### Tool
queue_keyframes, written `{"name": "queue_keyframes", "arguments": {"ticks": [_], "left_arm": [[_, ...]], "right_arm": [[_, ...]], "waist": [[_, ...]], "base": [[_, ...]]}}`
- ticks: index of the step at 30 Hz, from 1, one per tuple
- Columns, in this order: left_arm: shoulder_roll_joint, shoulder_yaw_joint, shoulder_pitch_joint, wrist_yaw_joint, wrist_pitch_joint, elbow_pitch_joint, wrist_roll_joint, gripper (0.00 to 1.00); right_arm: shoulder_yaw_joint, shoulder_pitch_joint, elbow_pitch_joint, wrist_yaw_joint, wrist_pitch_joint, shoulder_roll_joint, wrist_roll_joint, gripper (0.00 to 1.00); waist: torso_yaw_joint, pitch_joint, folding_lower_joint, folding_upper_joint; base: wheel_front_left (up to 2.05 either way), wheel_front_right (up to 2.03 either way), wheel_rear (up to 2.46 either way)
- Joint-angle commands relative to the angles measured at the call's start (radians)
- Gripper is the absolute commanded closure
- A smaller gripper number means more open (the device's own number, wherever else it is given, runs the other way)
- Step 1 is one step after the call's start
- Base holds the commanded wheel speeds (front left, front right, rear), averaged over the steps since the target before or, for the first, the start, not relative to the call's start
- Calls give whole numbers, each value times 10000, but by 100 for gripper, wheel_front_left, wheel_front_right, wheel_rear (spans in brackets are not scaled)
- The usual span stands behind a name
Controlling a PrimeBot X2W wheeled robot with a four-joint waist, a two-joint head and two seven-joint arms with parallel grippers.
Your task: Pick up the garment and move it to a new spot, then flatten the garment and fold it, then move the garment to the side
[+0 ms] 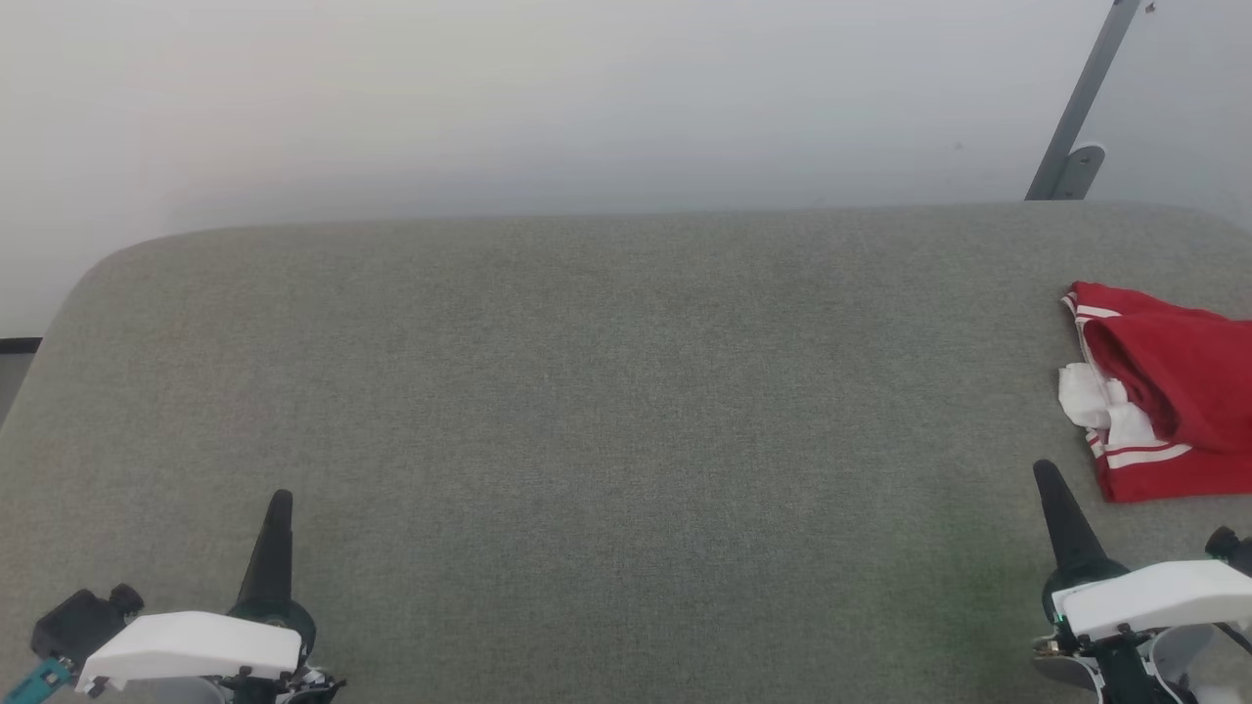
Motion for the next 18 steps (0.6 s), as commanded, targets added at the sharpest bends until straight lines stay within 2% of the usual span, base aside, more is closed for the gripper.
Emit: {"name": "queue_keyframes", "arguments": {"ticks": [1, 18], "left_arm": [[49, -2, -274, -13, 70, -67, -237, 100], [-202, -46, -471, -17, 511, -29, -1651, 100]], "right_arm": [[0, -237, -96, 3, 51, 17, 227, 100], [62, -363, 7, 3, 234, 124, 1872, 100]], "waist": [[0, 0, 0, -1], [-6, -9, 0, -1]], "base": [[0, 0, 0], [0, 0, 0]]}}
